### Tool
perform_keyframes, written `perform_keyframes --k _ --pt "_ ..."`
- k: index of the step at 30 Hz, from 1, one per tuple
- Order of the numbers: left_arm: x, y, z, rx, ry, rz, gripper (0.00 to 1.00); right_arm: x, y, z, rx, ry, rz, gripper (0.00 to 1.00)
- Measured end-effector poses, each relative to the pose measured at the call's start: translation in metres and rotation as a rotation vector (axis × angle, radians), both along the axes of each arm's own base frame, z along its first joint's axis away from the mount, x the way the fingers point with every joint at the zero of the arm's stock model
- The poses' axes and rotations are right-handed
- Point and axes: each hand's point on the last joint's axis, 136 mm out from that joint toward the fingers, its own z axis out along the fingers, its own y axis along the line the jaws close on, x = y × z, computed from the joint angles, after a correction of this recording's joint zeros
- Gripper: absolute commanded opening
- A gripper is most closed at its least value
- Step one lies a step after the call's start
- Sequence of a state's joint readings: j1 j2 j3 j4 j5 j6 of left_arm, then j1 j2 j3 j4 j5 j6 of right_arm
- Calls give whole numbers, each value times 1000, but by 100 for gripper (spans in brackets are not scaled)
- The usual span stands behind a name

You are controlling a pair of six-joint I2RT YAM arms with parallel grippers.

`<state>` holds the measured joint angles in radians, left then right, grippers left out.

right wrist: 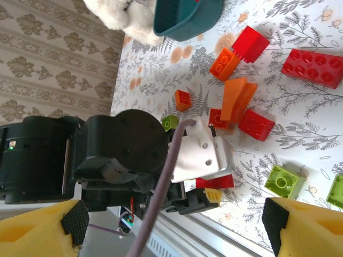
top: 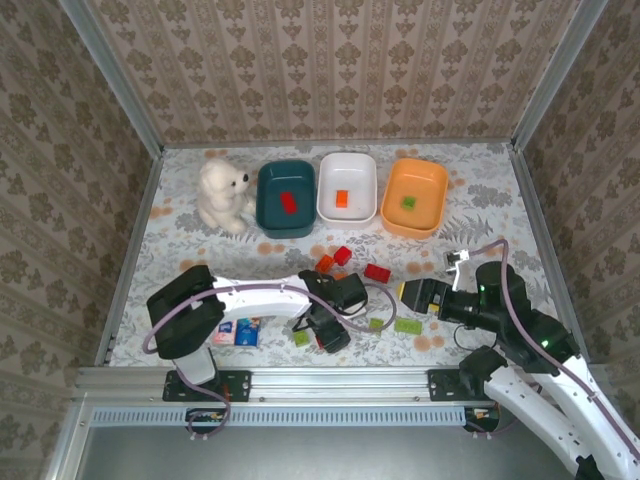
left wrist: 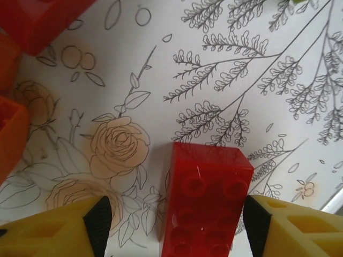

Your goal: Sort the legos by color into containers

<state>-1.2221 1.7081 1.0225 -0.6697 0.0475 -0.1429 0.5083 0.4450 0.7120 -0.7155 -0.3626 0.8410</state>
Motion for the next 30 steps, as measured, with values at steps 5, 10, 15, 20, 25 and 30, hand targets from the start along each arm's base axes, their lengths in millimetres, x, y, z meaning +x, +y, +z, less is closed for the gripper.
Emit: perform_keyframes --k 5,10,15,20,25,30 --pt "-2 2 -8 34 -15 -22 54 5 1 -7 -22 32 -6 87" --pt "3 3 -8 43 -41 -17 34 8 2 -12 -35 52 -9 85" --pt "11 2 -4 41 -67 11 32 12 5 -13 -50 64 -6 84" --pt "55 2 32 -48 -120 162 31 24 9 9 -75 22 8 84" --pt "145 13 113 -252 -233 423 31 39 16 35 -98 -33 24 84" --pt "235 59 156 -350 -303 695 31 60 24 33 -140 -15 31 83"
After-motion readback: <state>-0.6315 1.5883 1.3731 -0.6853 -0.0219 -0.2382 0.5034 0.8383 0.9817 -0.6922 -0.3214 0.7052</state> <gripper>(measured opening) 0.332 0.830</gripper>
